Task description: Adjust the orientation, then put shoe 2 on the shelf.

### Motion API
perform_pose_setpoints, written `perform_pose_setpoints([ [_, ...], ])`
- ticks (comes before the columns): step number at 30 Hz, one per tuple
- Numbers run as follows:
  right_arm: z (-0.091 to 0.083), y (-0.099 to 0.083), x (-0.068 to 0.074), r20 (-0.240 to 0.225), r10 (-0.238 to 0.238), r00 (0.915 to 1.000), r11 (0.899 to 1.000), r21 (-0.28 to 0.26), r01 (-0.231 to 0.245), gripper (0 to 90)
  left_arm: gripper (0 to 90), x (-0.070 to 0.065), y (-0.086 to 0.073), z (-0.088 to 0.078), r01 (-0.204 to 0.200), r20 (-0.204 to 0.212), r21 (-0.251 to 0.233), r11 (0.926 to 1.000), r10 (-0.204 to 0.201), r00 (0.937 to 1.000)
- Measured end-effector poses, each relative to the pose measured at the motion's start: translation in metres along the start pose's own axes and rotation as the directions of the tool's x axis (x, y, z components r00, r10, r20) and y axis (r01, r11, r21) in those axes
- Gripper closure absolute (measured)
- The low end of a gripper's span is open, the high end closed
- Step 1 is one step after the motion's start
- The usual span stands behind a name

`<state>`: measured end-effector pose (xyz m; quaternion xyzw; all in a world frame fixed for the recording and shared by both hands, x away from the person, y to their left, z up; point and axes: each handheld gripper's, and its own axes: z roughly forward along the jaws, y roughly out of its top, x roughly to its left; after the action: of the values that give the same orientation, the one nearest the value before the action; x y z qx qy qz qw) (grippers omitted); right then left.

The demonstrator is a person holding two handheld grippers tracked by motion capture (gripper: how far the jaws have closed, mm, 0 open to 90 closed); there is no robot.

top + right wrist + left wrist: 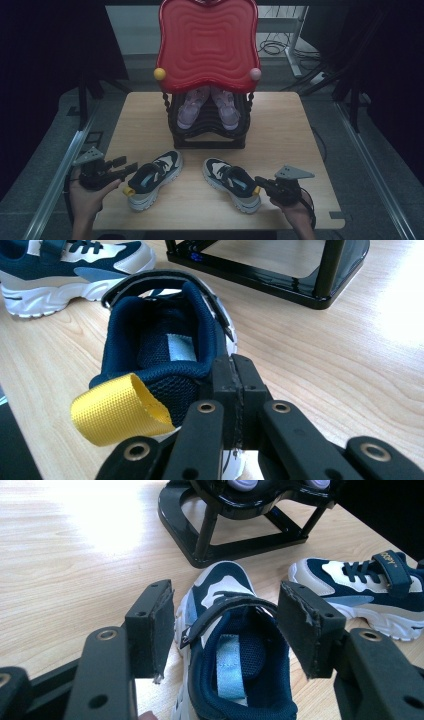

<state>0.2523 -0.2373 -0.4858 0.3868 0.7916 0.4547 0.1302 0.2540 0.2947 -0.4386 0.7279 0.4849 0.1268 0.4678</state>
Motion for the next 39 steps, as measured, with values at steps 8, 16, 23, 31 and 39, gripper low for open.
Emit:
perform_pose_setpoints([
  [8,-0.005,-0.005,0.010,-0.002,-0.001,1.0000,1.000,-0.002,0.001,89.7,40.7,-0.001,0.000,0.001,0.000,0.000,0.003,1.0000,0.000,1.0000],
  [16,-0.008,-0.009,0.017,-0.006,-0.007,1.0000,1.000,-0.002,0.007,89.7,40.7,-0.001,0.000,0.001,-0.002,0.001,0.005,1.0000,0.002,1.0000],
  [23,-0.010,-0.008,0.013,0.008,0.005,1.0000,1.000,-0.028,-0.005,89.6,40.7,0.000,0.000,0.001,-0.002,0.001,0.003,1.0000,0.002,1.0000],
  [31,-0.020,-0.001,0.007,0.012,0.020,0.9997,0.997,-0.081,-0.019,87.3,40.7,0.000,-0.001,0.002,0.002,0.003,0.005,1.0000,-0.002,1.0000],
  [39,-0.021,0.002,0.001,0.010,0.050,0.9987,0.992,-0.120,-0.048,68.9,40.9,0.008,-0.004,0.003,0.021,0.027,0.008,0.9998,-0.021,0.9994],
])
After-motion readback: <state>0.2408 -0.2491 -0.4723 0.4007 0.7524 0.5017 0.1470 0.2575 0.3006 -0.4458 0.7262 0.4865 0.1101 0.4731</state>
